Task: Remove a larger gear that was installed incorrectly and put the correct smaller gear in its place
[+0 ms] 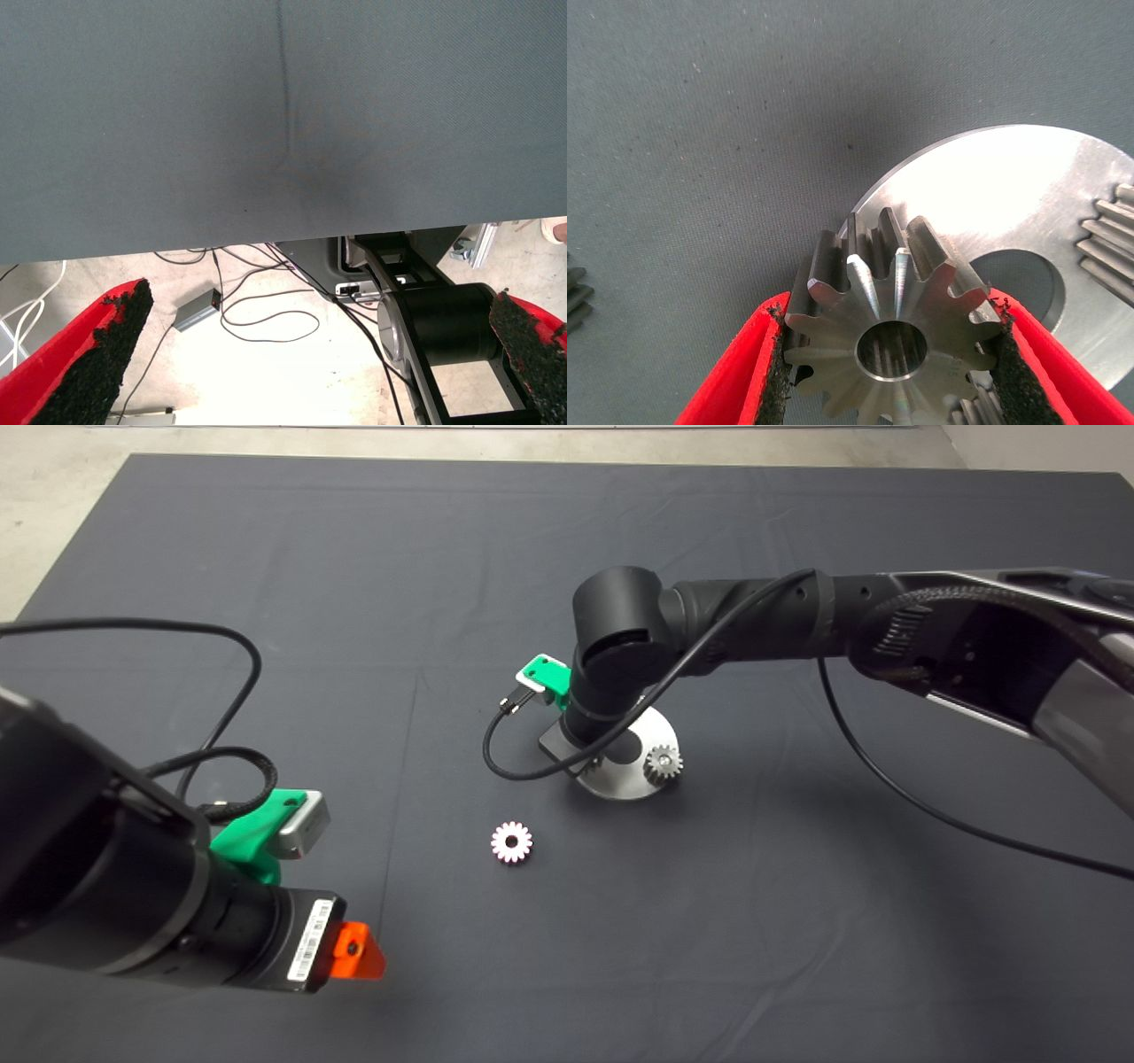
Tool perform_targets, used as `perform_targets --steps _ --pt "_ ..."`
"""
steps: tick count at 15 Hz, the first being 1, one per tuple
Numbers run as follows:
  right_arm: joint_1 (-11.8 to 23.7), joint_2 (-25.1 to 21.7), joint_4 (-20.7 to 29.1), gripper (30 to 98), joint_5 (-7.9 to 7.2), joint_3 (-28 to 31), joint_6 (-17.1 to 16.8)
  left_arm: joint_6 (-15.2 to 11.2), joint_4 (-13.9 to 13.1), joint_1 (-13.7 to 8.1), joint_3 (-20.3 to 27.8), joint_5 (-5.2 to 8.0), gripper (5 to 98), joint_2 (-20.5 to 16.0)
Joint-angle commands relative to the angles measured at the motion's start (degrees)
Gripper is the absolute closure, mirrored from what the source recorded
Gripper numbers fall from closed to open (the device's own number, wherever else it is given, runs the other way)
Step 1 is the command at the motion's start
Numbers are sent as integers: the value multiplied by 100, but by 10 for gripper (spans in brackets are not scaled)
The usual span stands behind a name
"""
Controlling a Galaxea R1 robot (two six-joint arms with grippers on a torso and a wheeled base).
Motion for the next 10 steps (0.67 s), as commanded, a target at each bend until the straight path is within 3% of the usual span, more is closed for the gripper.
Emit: perform_targets --steps 1,10 --pt "705 14 -67 785 -437 392 257 -13 -128 -82 94 15 55 -19" --pt "1054 -88 481 787 -448 534 371 -22 -128 -84 94 15 55 -19"
